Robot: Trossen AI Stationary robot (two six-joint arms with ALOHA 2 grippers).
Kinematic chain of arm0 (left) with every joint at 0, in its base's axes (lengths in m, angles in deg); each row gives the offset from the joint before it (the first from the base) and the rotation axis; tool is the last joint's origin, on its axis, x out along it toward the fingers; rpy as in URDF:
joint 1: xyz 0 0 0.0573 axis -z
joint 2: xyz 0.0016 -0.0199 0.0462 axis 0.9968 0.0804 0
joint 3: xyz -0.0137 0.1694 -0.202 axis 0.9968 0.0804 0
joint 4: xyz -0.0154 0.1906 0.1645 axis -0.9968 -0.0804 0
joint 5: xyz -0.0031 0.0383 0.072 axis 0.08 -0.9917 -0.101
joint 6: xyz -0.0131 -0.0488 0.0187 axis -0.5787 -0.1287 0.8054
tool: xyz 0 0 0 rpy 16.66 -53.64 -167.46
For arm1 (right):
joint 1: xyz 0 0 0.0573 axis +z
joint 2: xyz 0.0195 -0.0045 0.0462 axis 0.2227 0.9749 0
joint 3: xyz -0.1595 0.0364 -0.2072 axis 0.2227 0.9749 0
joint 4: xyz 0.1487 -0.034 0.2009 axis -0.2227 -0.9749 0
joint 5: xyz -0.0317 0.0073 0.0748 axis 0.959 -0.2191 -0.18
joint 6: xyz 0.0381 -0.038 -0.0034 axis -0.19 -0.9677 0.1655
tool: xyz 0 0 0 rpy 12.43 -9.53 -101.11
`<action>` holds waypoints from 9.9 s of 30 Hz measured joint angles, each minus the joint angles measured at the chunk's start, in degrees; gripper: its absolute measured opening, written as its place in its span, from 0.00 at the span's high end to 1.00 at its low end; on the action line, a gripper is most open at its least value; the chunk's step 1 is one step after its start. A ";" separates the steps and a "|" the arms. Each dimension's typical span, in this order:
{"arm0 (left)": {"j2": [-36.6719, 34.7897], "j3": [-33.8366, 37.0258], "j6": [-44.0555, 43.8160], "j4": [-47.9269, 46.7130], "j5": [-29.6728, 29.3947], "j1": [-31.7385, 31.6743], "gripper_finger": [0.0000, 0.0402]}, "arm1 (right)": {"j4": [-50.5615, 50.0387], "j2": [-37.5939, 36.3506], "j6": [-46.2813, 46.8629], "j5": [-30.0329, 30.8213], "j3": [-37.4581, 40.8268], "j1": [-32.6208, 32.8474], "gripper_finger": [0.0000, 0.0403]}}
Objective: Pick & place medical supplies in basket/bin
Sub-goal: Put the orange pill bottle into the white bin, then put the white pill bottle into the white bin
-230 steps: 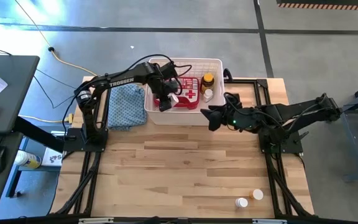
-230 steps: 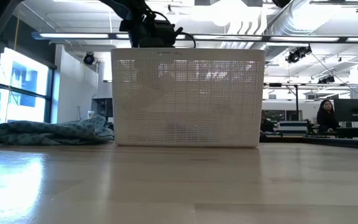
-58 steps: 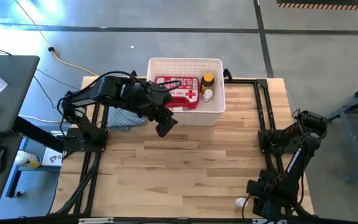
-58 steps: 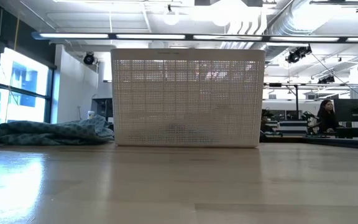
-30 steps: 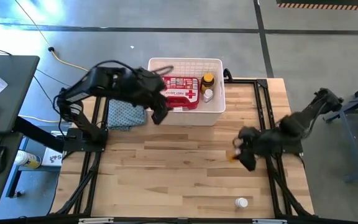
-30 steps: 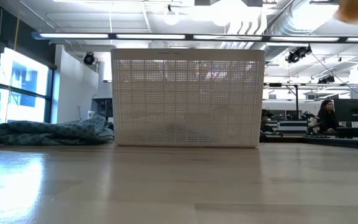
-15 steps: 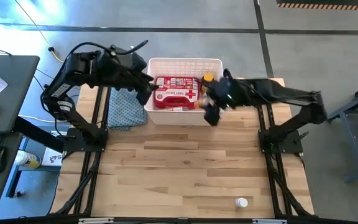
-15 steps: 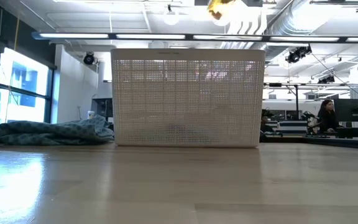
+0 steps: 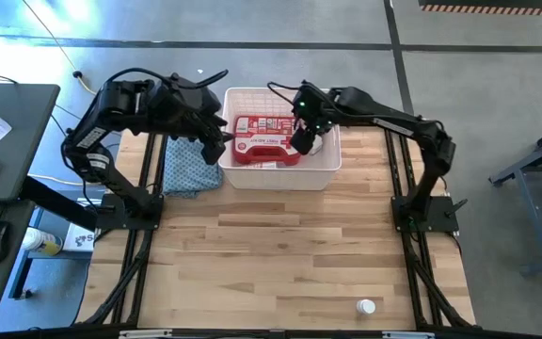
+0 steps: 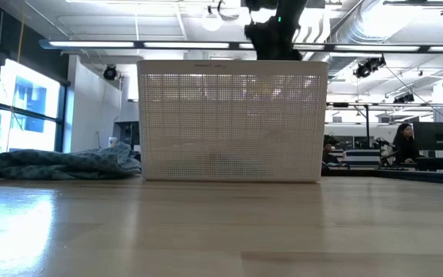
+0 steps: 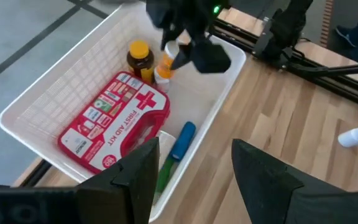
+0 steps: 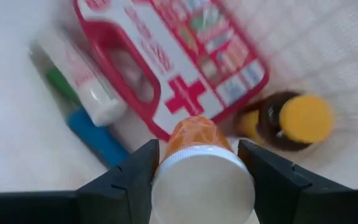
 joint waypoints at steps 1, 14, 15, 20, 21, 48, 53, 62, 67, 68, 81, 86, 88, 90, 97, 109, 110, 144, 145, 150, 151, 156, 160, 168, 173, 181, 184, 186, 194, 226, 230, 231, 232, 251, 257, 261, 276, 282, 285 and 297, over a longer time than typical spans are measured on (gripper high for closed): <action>-0.06 0.00 -0.01 -0.03 -0.11 -0.01 0.42 | -0.62 1.12 -0.18 -0.86 0.00 -0.57 0.49; -2.03 0.06 0.85 -4.15 -3.65 -0.01 0.42 | -7.64 9.74 -1.40 -3.39 0.03 -4.33 0.49; -2.15 0.00 0.85 -4.26 -4.12 -0.01 0.42 | -7.48 9.94 -1.52 -3.36 0.02 -4.55 0.49; -1.95 0.04 0.94 -4.40 -7.87 -0.04 0.42 | -5.74 10.61 -2.13 -3.28 -0.01 -4.74 0.50; -1.96 0.04 1.15 -4.38 -8.97 -0.05 0.42 | -4.96 10.63 -1.75 -3.10 0.32 -4.74 0.51; -2.02 0.02 8.77 0.83 -2.39 -17.68 0.42 | 6.78 10.61 1.35 -5.83 15.47 -4.32 0.46; -1.41 0.02 9.41 1.84 -0.14 -19.43 0.42 | 7.44 10.61 1.43 -5.76 17.00 -4.38 0.50; -1.14 0.02 9.88 2.06 0.44 -19.87 0.42 | 8.47 10.61 1.36 -5.28 16.96 -4.45 0.43; -1.14 0.02 9.87 1.98 0.40 -19.90 0.42 | 8.19 10.61 -0.01 -4.78 16.94 -4.52 0.37; -1.14 0.02 9.87 1.94 0.40 -19.89 0.42 | 8.11 10.61 -0.07 -4.76 16.94 -4.52 0.37; -1.16 0.02 9.81 1.45 2.44 -19.87 0.42 | 8.06 2.30 0.27 -4.31 16.92 -4.56 0.36; -1.16 0.02 8.34 1.47 3.36 -19.85 0.42 | 8.55 -2.31 1.62 -5.19 16.90 -4.27 0.36; -1.15 0.02 7.62 1.47 3.40 -19.85 0.42 | 9.51 -4.18 2.49 -5.78 16.90 -4.13 0.36; -1.17 0.02 6.76 1.48 3.51 -19.85 0.42 | 11.21 -6.07 3.31 -5.77 16.90 -3.66 0.36; -1.34 0.02 3.70 1.67 10.31 -19.81 0.42 | 16.73 -12.53 6.39 -5.35 16.90 -1.18 0.36; -1.19 0.02 3.12 2.47 7.70 -9.61 0.42 | 13.12 -23.45 16.97 1.51 16.86 9.89 0.36; -0.99 0.00 2.66 2.62 7.08 -8.63 0.42 | 12.58 -24.22 17.99 1.83 16.82 11.09 0.36; 14.08 0.02 -29.23 13.90 -7.28 25.20 0.42 | 9.32 -24.64 57.70 3.69 31.21 71.85 0.36; 14.42 0.02 -30.74 14.32 -8.22 26.57 0.42 | 11.17 -24.62 58.83 3.95 32.78 73.27 0.36; 15.42 0.01 -35.66 16.69 -9.79 31.16 0.42 | 16.41 -24.57 59.53 9.58 39.12 80.00 0.36; 15.47 0.03 -36.67 17.18 -10.38 31.65 0.42 | 17.29 -24.40 58.69 10.79 40.16 80.90 0.36; 15.42 0.02 -39.78 21.96 -15.13 33.99 0.42 | 27.54 -24.27 51.67 12.61 46.89 84.10 0.36; 15.42 0.02 -39.91 24.57 -17.66 35.87 0.42 | 32.15 -24.21 48.90 11.97 51.46 85.60 0.36; 15.96 0.02 -40.92 25.02 -18.42 36.43 0.42 | 38.19 -23.48 48.34 11.76 54.78 87.05 0.36; 16.35 -0.04 -40.93 25.12 -17.65 36.41 0.42 | 41.51 -19.21 46.19 9.19 53.72 88.21 0.36; 16.54 0.02 -40.94 23.78 -16.50 36.39 0.42 | 37.70 -16.12 47.78 15.41 52.06 88.68 0.36; 16.54 0.02 -40.70 23.68 -16.37 36.39 0.42 | 38.14 -15.00 47.70 13.23 52.06 88.82 0.36; 16.54 0.02 -40.68 23.59 -16.31 36.39 0.42 | 39.94 -14.35 47.11 11.80 52.05 89.07 0.36; 16.54 0.02 -40.72 21.95 -14.74 36.39 0.42 | 40.71 -10.71 45.07 10.45 52.04 89.29 0.36; 16.52 0.02 -39.67 22.37 -13.11 36.39 0.42 | 39.45 -9.63 46.88 7.67 52.06 89.29 0.53; 16.52 0.02 -39.67 22.63 -13.13 36.39 0.42 | 40.06 -9.65 46.88 7.65 52.04 89.29 0.58; 16.52 0.02 -39.68 22.63 -13.13 36.39 0.42 | 40.06 -9.63 46.88 7.65 52.05 89.27 0.58; 16.52 0.02 -39.67 22.63 -13.13 36.39 0.42 | 40.06 -9.65 46.88 7.65 52.04 89.27 0.58; 16.52 0.02 -37.84 22.52 -13.40 36.36 0.42 | 39.77 -14.17 52.92 12.62 52.06 85.03 0.58; 16.52 0.02 -36.45 22.48 -14.07 36.32 0.42 | 40.20 -22.09 49.03 17.51 52.06 79.20 0.60; 15.80 0.02 -37.93 20.96 -15.44 34.62 0.42 | 41.82 -28.23 42.59 20.57 52.04 73.76 0.60; 8.22 0.00 -17.55 16.55 -16.35 18.33 0.42 | 32.37 -32.20 15.24 25.66 32.44 43.81 0.59; 6.27 -0.04 -6.01 16.03 -4.26 6.36 0.42 | 32.07 -31.45 9.67 18.74 28.77 24.24 0.59; 6.27 -0.02 -0.25 15.05 1.75 0.83 0.42 | 32.89 -29.49 8.96 11.35 28.50 14.98 0.59; 6.24 -0.02 15.90 12.88 19.55 -20.04 0.42 | 18.62 -11.07 7.66 1.50 15.57 1.07 0.59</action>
